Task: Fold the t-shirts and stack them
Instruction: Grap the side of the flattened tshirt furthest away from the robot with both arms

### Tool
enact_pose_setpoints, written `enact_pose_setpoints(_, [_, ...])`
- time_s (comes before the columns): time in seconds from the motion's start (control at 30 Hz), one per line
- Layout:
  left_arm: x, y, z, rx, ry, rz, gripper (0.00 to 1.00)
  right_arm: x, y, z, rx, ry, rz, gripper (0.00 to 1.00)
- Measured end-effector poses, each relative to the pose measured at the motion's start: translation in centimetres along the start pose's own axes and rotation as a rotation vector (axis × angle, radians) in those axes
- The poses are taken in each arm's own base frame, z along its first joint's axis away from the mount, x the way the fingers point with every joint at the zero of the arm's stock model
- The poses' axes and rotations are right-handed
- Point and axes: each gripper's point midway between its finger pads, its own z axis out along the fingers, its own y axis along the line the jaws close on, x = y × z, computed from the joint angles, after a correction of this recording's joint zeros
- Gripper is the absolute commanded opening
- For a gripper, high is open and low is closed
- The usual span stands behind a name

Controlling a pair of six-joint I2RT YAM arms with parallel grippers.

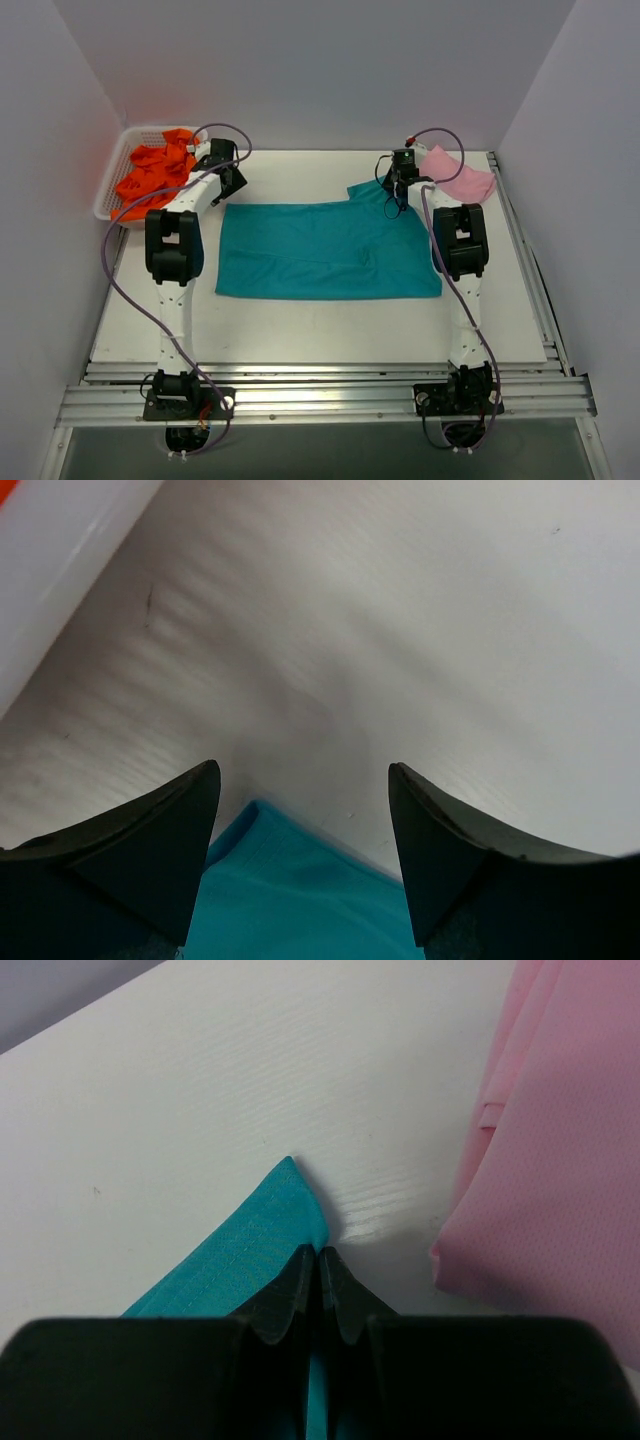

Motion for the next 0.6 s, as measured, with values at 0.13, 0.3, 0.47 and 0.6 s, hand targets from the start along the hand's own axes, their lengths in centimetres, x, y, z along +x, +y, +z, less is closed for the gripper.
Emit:
enact_pose_setpoints(0.13, [0.0, 1.5, -1.3, -0.011, 0.007, -0.006, 0.77, 0.0, 0.0, 0.0, 0.0, 0.0, 0.0, 0.0])
enact_pose_setpoints(0.3, [-0.9, 1.8, -2.0, 0.008, 0.004, -0.024, 0.77, 0.0, 0.0, 0.0, 0.0, 0.0, 0.0, 0.0])
enact_pose_setpoints(0.47, [-0.6, 2.0, -2.3, 0.014, 0.013, -0.024, 0.77, 0.0, 0.0, 0.0, 0.0, 0.0, 0.0, 0.0])
enact_pose_setpoints(0.6, [-0.1, 1.9, -2.4, 0.026, 0.027, -0.02, 0.77, 0.0, 0.0, 0.0, 0.0, 0.0, 0.0, 0.0])
